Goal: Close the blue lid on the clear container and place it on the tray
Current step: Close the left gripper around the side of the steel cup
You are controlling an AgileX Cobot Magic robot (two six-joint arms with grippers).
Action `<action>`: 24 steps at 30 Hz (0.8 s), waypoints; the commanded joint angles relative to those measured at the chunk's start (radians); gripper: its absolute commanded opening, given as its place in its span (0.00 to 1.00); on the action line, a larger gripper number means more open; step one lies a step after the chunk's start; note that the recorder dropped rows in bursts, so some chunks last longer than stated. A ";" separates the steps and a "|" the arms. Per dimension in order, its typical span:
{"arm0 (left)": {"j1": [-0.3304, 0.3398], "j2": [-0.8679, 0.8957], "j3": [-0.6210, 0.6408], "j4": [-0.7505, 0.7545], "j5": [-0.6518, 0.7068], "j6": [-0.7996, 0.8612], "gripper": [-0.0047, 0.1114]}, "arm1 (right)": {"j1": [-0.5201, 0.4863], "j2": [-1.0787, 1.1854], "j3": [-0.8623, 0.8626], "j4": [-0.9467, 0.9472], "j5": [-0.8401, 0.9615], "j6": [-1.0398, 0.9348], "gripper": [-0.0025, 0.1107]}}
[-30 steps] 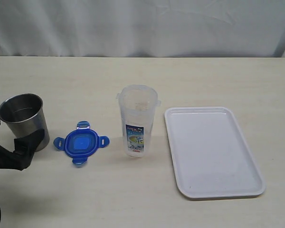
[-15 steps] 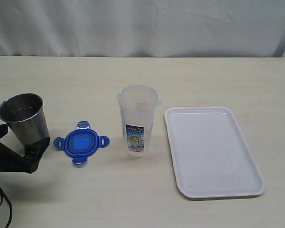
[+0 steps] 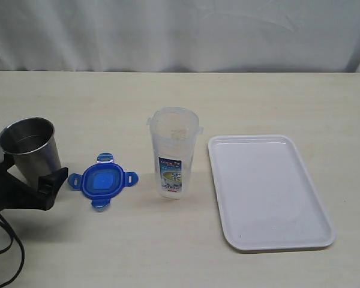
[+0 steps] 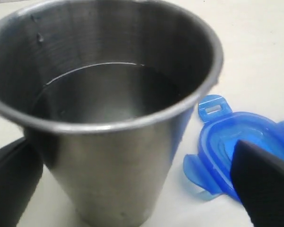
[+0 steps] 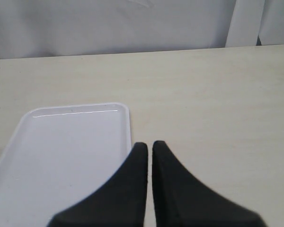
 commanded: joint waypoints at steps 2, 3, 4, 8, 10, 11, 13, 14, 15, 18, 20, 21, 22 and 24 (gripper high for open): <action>0.001 0.001 -0.042 0.028 -0.016 -0.004 0.94 | 0.001 -0.004 0.002 -0.001 -0.004 -0.008 0.06; 0.001 0.001 -0.046 0.028 -0.016 -0.004 0.94 | 0.001 -0.004 0.002 -0.001 -0.004 -0.008 0.06; 0.001 0.001 -0.050 0.028 -0.016 -0.006 0.94 | 0.001 -0.004 0.002 -0.001 -0.004 -0.008 0.06; 0.001 0.001 -0.050 0.017 -0.016 -0.006 0.94 | 0.001 -0.004 0.002 -0.001 -0.004 -0.008 0.06; 0.001 0.001 -0.050 0.009 -0.016 -0.006 0.94 | 0.001 -0.004 0.002 -0.001 -0.004 -0.008 0.06; 0.001 0.001 -0.050 0.009 -0.016 -0.004 0.94 | 0.001 -0.004 0.002 -0.001 -0.004 -0.008 0.06; 0.001 0.001 -0.050 0.009 -0.016 -0.004 0.94 | 0.001 -0.004 0.002 -0.001 -0.004 -0.008 0.06; 0.001 0.001 -0.050 0.009 -0.016 -0.004 0.94 | 0.001 -0.004 0.002 -0.001 -0.004 -0.008 0.06; 0.001 0.001 -0.050 0.009 -0.016 -0.004 0.94 | 0.001 -0.004 0.002 -0.001 -0.004 -0.008 0.06; 0.001 0.001 -0.050 0.009 -0.016 0.007 0.94 | 0.001 -0.004 0.002 -0.001 -0.004 -0.008 0.06; 0.001 0.001 -0.053 0.001 -0.016 0.010 0.94 | 0.001 -0.004 0.002 -0.001 -0.004 -0.008 0.06; 0.001 0.001 -0.058 -0.002 -0.016 0.010 0.94 | 0.001 -0.004 0.002 -0.001 -0.004 -0.008 0.06; 0.001 0.001 -0.060 0.003 -0.016 0.010 0.94 | 0.001 -0.004 0.002 -0.001 -0.004 -0.008 0.06; 0.001 0.001 -0.060 0.007 -0.016 0.005 0.94 | 0.001 -0.004 0.002 -0.001 -0.004 -0.008 0.06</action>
